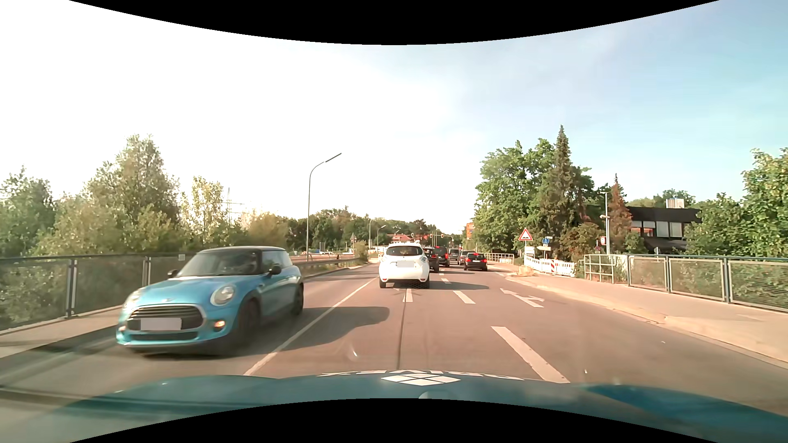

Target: Follow the waypoints while adhering to traffic rules and regulations

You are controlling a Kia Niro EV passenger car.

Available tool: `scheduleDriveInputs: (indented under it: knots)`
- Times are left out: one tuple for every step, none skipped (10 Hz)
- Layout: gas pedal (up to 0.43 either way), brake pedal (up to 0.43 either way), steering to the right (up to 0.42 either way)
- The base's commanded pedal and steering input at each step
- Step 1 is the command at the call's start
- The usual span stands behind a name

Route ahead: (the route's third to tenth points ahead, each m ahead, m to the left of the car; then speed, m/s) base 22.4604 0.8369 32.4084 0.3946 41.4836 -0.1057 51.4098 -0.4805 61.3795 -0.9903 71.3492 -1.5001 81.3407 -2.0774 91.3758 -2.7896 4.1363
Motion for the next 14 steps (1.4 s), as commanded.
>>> scheduleDriveInputs:
  knots:
    - [0.169, 0.0, -0.006]
    - [0.169, 0.0, -0.008]
    - [0.157, 0.0, -0.009]
    - [0.15, 0.0, -0.008]
    - [0.138, 0.0, -0.007]
    - [0.138, 0.0, -0.007]
    - [0.138, 0.0, -0.008]
    - [0.138, 0.0, -0.007]
    - [0.138, 0.0, -0.006]
    - [0.138, 0.0, -0.005]
    - [0.138, 0.0, -0.002]
    - [0.138, 0.0, -0.001]
    - [0.138, 0.0, -0.001]
    - [0.138, 0.0, 0.001]
